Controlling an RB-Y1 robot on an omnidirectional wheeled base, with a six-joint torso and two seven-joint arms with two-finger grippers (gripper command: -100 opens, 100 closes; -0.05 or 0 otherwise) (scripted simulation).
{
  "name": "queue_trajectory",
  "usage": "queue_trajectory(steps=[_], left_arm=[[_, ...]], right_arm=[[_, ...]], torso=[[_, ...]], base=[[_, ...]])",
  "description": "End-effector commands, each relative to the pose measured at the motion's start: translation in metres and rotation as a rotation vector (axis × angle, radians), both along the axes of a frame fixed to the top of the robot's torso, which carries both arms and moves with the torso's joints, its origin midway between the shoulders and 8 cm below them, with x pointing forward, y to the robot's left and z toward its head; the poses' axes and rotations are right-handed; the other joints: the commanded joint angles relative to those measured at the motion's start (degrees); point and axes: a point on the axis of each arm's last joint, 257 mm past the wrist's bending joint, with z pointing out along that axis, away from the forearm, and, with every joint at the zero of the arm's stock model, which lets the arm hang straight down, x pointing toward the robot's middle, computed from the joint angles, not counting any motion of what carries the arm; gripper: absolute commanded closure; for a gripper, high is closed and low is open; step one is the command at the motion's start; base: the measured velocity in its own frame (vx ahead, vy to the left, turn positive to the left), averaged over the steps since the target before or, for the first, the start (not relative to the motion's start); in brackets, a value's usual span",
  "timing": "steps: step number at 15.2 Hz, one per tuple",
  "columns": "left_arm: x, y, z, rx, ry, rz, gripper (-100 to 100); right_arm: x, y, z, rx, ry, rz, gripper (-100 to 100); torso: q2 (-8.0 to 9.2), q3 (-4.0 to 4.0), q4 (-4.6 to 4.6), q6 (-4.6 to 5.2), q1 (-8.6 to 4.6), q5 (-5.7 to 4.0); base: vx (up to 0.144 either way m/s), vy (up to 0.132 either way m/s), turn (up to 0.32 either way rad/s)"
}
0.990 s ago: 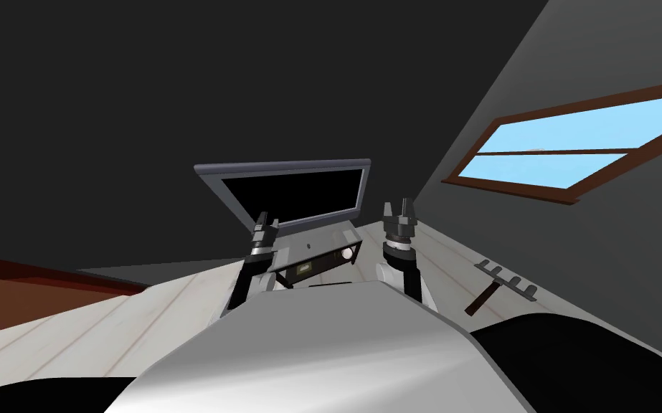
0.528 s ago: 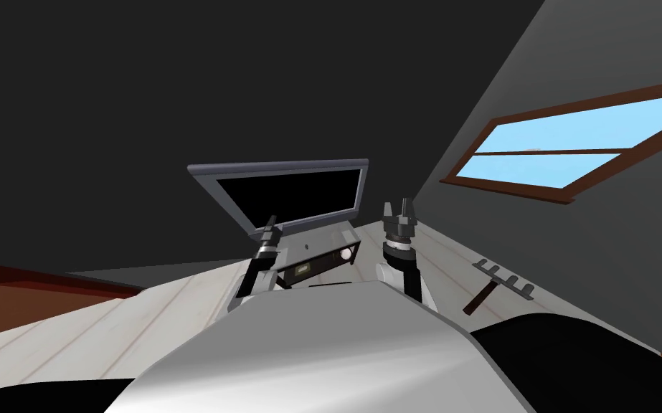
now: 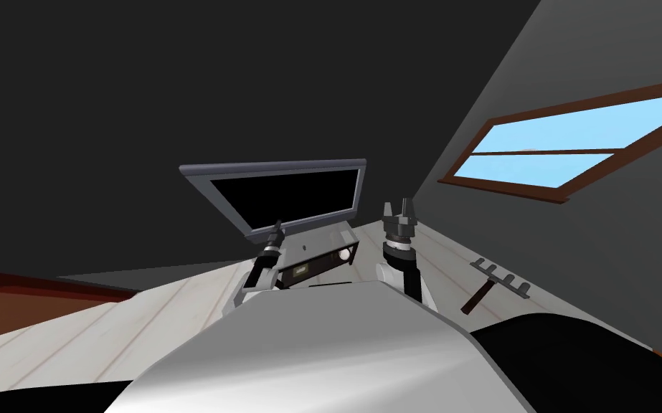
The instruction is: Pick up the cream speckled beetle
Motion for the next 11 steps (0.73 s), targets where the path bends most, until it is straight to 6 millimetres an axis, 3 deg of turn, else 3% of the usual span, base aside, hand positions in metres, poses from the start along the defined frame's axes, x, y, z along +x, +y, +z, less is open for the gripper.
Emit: queue_trajectory(steps=[1,7,10,11], left_arm=[[0.009,0.005,-0.022,0.015,0.061,0.009,-100],[0.024,0.018,-0.074,0.041,0.201,0.033,-100],[0.023,0.021,-0.084,0.04,0.22,0.037,-100],[0.026,0.025,-0.1,0.048,0.265,0.045,-100]], right_arm=[[0.0,0.0,0.0,0.0,0.0,0.0,0],[0.0,0.0,0.0,0.0,0.0,0.0,0],[0.0,0.0,0.0,0.0,0.0,0.0,0],[0.0,0.0,0.0,0.0,0.0,0.0,0]], torso=[[0.0,0.0,0.0,0.0,0.0,0.0],[0.0,0.0,0.0,-0.01,0.0,0.0],[-0.01,0.0,0.0,0.0,0.01,0.0],[0.02,0.01,0.0,-0.01,0.05,0.0]], base=[[0.013,-0.035,-0.023],[0.016,-0.036,-0.018],[0.012,-0.025,-0.004],[0.007,-0.019,-0.015]])
